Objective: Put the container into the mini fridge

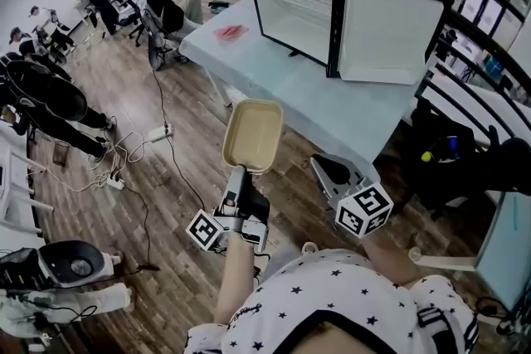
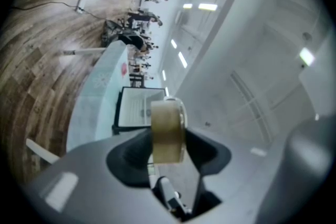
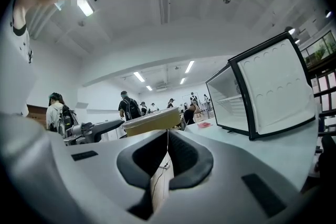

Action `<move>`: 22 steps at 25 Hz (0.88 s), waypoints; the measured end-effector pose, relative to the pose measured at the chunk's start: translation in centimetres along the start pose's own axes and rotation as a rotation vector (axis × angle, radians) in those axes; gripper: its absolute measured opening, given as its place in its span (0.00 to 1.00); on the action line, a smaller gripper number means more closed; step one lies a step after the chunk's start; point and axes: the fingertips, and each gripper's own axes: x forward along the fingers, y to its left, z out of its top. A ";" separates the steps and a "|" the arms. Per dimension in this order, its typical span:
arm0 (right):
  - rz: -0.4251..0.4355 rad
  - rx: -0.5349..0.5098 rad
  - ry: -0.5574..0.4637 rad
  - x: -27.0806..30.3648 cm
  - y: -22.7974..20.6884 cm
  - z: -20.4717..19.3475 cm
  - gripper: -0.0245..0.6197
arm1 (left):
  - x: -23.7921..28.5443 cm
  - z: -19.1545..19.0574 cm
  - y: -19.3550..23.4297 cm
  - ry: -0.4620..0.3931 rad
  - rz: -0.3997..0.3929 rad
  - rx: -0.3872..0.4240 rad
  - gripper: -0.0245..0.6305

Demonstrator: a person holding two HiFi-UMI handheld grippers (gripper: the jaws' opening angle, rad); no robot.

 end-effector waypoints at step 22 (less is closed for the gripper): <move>-0.088 0.008 0.018 7.9 -5.2 0.5 0.07 | 8.1 5.8 4.1 0.066 0.009 -0.032 0.34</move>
